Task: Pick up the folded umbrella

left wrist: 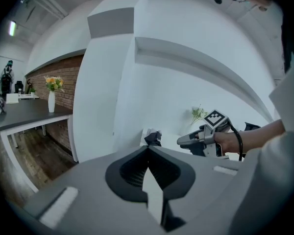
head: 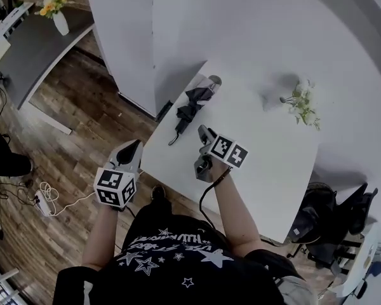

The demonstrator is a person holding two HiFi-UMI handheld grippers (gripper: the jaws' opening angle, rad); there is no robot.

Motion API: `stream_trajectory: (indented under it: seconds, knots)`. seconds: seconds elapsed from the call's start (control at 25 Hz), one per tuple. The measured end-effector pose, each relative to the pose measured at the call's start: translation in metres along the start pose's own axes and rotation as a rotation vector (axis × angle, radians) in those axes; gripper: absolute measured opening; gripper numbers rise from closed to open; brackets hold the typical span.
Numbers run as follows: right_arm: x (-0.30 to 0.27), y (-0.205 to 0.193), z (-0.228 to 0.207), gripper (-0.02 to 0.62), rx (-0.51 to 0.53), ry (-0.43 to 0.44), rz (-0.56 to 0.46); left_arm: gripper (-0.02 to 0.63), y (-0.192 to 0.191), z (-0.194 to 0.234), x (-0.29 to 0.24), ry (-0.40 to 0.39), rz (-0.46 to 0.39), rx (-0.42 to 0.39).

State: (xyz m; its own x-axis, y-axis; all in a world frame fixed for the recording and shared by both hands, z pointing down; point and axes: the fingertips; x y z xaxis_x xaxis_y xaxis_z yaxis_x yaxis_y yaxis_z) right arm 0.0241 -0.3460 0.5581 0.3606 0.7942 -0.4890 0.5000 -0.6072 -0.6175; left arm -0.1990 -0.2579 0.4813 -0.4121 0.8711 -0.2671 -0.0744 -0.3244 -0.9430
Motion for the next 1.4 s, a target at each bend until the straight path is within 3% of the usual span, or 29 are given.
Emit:
stream_trajectory:
  seconds: [0.24, 0.44, 0.72, 1.0, 1.28, 1.4]
  knots:
    - [-0.050, 0.006, -0.004, 0.251, -0.126, -0.053, 0.040, 0.003, -0.001, 0.021, -0.040, -0.058, 0.041, 0.012]
    - [-0.088, 0.006, -0.010, 0.316, -0.168, -0.112, 0.086, 0.003, -0.002, 0.032, -0.069, -0.099, 0.066, 0.019]
    - [-0.118, 0.010, -0.030, 0.333, -0.087, -0.276, 0.106, 0.003, -0.007, 0.049, -0.092, -0.132, 0.099, 0.038]
    - [-0.137, 0.006, -0.037, 0.354, -0.049, -0.350, 0.137, 0.003, -0.015, 0.061, -0.101, -0.141, 0.118, 0.054]
    - [-0.140, 0.004, -0.038, 0.337, 0.041, -0.482, 0.156, 0.003, -0.018, 0.071, -0.103, -0.139, 0.128, 0.078]
    - [-0.141, 0.004, -0.037, 0.330, 0.058, -0.501, 0.152, 0.003, -0.019, 0.069, -0.103, -0.144, 0.130, 0.080]
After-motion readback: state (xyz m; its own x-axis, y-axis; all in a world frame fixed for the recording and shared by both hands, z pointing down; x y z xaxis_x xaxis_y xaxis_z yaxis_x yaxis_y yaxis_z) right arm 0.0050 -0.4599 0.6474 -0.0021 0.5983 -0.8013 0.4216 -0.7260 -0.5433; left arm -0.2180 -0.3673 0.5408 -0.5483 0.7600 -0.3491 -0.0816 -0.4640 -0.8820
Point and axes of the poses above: the fingertips, and each gripper's own axes: x backward along the fingers, z to its left, y out of its top, and after that the axes turned 5 degrees about -z, right-handed
